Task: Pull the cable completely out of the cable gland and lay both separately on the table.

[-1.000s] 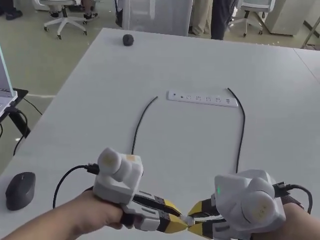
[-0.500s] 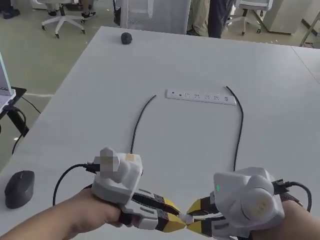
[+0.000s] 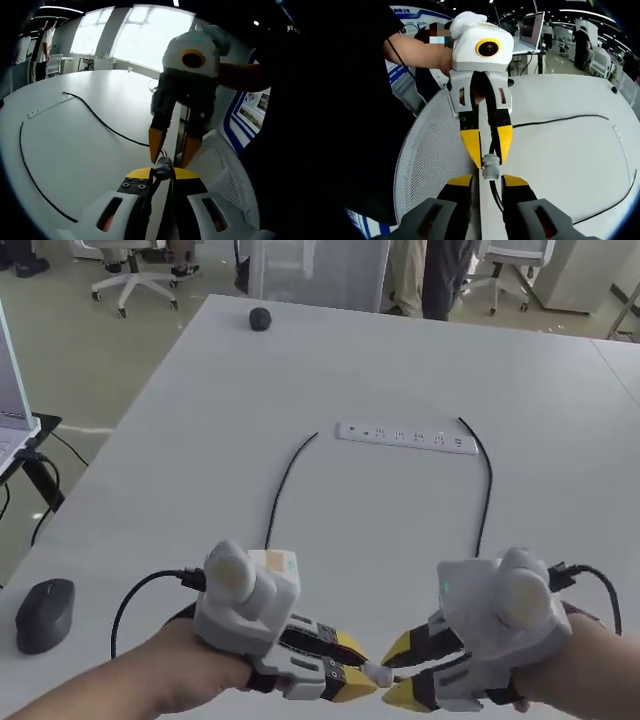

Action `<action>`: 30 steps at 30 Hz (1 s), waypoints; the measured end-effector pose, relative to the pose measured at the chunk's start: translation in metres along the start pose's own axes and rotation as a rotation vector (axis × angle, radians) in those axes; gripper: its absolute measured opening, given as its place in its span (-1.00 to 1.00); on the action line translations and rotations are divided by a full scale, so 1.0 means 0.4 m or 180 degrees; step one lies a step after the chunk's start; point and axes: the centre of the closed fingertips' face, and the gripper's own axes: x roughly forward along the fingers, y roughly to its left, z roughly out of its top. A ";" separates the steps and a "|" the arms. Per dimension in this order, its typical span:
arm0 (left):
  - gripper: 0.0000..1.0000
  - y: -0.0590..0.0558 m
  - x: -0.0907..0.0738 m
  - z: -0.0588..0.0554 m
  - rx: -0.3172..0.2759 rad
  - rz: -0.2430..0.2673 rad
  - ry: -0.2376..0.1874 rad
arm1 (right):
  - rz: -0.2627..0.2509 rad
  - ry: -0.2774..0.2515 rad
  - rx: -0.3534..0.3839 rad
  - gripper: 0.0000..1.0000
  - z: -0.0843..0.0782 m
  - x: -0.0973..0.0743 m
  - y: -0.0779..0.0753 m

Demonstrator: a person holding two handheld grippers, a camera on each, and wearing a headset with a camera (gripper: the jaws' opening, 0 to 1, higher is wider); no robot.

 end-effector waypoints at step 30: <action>-0.70 -0.026 -0.001 0.001 0.0991 0.0026 0.0136 | 0.1693 0.0032 0.1111 -0.75 0.012 0.005 0.021</action>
